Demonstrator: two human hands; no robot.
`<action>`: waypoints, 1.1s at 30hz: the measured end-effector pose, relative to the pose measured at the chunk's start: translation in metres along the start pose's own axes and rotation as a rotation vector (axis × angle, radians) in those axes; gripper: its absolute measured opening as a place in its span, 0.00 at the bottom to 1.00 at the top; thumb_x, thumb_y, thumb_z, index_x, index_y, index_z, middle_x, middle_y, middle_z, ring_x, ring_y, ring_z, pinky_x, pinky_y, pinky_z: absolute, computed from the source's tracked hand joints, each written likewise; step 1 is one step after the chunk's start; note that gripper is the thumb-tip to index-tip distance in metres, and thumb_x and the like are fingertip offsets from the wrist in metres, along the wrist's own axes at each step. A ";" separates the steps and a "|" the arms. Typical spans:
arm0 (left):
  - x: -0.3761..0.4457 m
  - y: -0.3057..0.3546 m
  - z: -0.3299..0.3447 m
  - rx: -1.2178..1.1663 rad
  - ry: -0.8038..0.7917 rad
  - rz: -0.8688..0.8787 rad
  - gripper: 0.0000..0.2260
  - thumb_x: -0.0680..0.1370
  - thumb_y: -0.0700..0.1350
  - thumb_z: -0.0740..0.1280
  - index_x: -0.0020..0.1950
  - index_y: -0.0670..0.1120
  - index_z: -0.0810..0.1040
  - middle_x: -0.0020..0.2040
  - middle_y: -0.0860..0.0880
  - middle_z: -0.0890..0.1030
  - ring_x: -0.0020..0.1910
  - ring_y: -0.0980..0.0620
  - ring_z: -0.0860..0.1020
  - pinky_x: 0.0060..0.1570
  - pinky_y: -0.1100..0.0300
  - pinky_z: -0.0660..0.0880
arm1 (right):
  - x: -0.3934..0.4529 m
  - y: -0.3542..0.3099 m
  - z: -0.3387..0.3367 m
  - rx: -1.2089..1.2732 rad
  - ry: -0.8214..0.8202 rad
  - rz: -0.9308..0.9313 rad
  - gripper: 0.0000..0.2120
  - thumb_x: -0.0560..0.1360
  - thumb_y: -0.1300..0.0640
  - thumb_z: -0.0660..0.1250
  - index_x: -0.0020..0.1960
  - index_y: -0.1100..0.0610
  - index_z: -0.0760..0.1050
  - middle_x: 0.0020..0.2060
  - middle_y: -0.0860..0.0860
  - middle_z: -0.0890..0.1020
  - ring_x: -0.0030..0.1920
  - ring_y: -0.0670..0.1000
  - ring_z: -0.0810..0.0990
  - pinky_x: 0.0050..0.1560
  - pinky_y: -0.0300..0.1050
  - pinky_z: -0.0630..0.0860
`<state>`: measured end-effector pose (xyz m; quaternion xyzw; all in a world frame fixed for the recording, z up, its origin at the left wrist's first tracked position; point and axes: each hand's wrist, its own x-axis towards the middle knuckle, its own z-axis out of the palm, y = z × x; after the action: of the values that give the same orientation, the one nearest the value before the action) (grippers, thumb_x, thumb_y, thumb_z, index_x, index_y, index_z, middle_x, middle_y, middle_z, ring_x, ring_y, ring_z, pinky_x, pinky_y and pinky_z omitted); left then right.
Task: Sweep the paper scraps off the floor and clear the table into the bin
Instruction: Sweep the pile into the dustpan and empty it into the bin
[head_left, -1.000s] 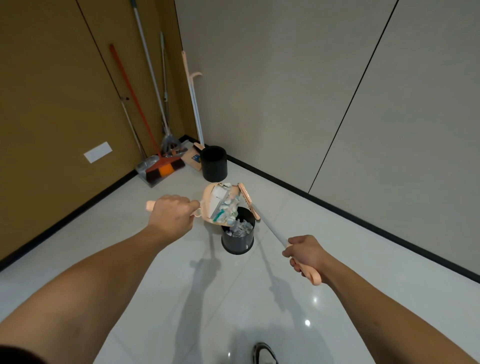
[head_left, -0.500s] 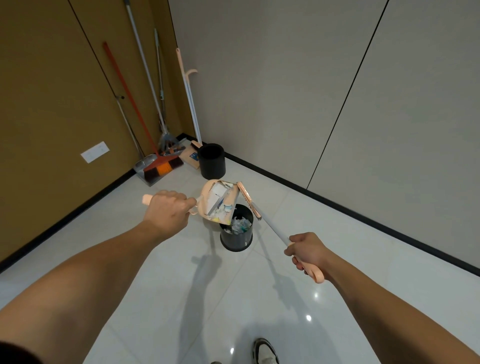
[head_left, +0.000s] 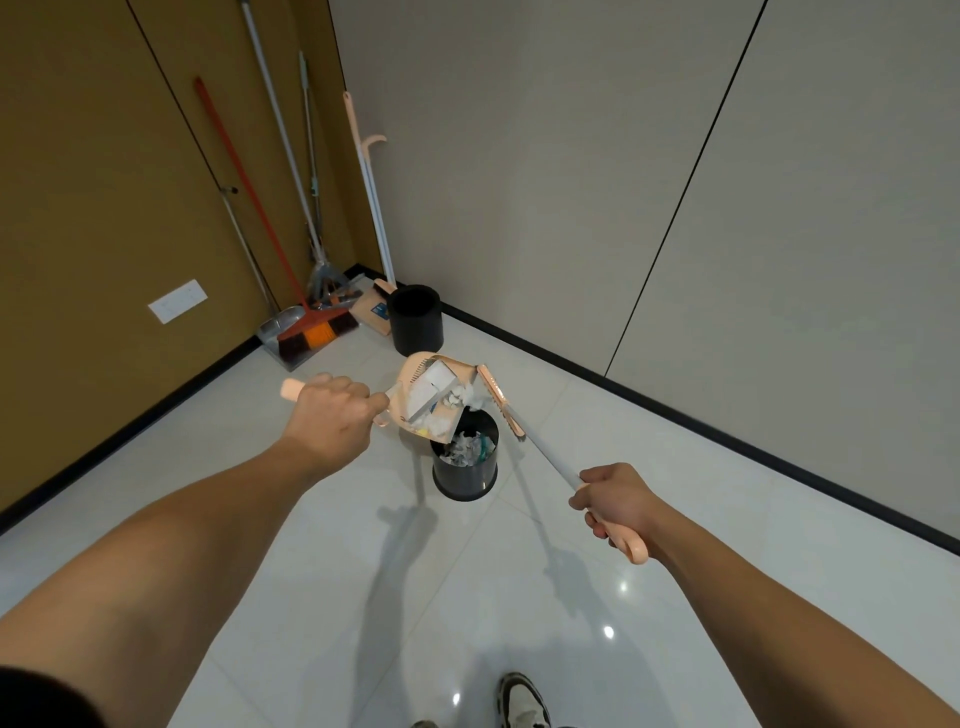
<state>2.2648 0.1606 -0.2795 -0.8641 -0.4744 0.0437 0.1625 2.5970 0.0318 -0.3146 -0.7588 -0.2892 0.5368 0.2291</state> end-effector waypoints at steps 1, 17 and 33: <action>0.000 -0.001 0.000 0.006 0.003 0.006 0.09 0.76 0.45 0.66 0.54 0.54 0.81 0.39 0.53 0.80 0.38 0.53 0.76 0.38 0.60 0.64 | 0.000 0.001 0.000 0.005 0.000 0.002 0.15 0.74 0.66 0.69 0.58 0.56 0.71 0.35 0.59 0.75 0.22 0.51 0.71 0.23 0.37 0.66; 0.001 -0.002 -0.002 0.046 0.005 0.054 0.11 0.76 0.42 0.65 0.55 0.54 0.80 0.41 0.52 0.81 0.40 0.52 0.75 0.41 0.58 0.66 | -0.002 0.005 0.002 0.040 0.014 0.000 0.16 0.73 0.66 0.69 0.59 0.57 0.73 0.36 0.58 0.75 0.22 0.51 0.72 0.24 0.38 0.67; 0.002 -0.005 -0.007 0.124 -0.017 0.151 0.10 0.75 0.43 0.67 0.55 0.54 0.78 0.43 0.52 0.80 0.43 0.51 0.77 0.42 0.56 0.64 | -0.009 0.008 0.003 0.016 0.026 0.000 0.24 0.72 0.67 0.69 0.66 0.70 0.68 0.36 0.58 0.72 0.24 0.53 0.69 0.26 0.41 0.65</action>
<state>2.2632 0.1632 -0.2706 -0.8854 -0.4055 0.0925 0.2077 2.5932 0.0200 -0.3150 -0.7637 -0.2819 0.5292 0.2392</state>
